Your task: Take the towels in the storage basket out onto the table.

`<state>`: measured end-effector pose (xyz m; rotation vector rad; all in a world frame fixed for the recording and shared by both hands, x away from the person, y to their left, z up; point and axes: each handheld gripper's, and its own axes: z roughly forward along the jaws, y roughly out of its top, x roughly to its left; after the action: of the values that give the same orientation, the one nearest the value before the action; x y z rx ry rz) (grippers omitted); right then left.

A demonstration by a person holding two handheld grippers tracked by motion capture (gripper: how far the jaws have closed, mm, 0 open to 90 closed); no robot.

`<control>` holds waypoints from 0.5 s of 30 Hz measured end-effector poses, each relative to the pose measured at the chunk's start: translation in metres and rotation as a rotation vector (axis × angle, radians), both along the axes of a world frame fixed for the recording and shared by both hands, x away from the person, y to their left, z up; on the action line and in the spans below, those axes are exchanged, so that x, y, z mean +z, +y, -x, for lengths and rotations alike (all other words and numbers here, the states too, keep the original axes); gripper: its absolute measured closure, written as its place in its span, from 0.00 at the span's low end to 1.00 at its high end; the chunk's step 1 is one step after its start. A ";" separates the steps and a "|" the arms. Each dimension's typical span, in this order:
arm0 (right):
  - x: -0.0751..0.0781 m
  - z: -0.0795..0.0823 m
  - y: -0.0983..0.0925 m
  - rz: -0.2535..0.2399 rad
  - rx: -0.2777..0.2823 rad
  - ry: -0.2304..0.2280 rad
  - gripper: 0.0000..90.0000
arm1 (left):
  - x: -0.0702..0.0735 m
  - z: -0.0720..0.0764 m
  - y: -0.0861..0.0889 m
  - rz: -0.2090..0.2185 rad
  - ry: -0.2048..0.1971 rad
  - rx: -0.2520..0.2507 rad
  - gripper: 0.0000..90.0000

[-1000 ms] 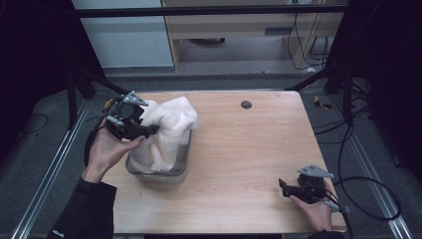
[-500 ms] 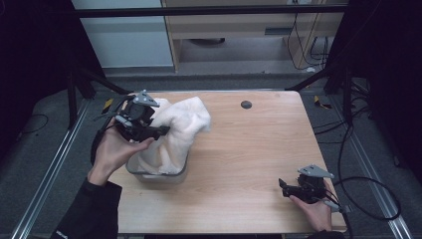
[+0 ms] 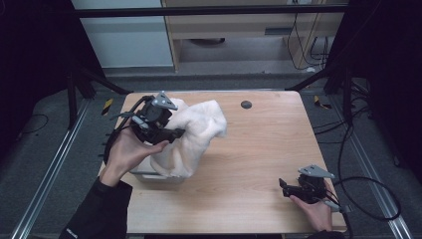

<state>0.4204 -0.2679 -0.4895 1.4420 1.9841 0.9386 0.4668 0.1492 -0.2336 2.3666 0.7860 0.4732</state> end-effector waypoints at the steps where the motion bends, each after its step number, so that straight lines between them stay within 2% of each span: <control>1: 0.000 0.000 0.000 0.004 0.000 -0.002 0.12 | 0.000 0.000 -0.002 -0.001 0.000 -0.006 0.72; 15: 0.001 0.001 -0.002 0.006 -0.009 -0.008 0.12 | 0.001 0.004 -0.035 -0.001 -0.004 -0.069 0.72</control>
<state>0.4195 -0.2694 -0.4881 1.4412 1.9712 0.9319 0.4627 0.1145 -0.2329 2.3843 0.7001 0.4498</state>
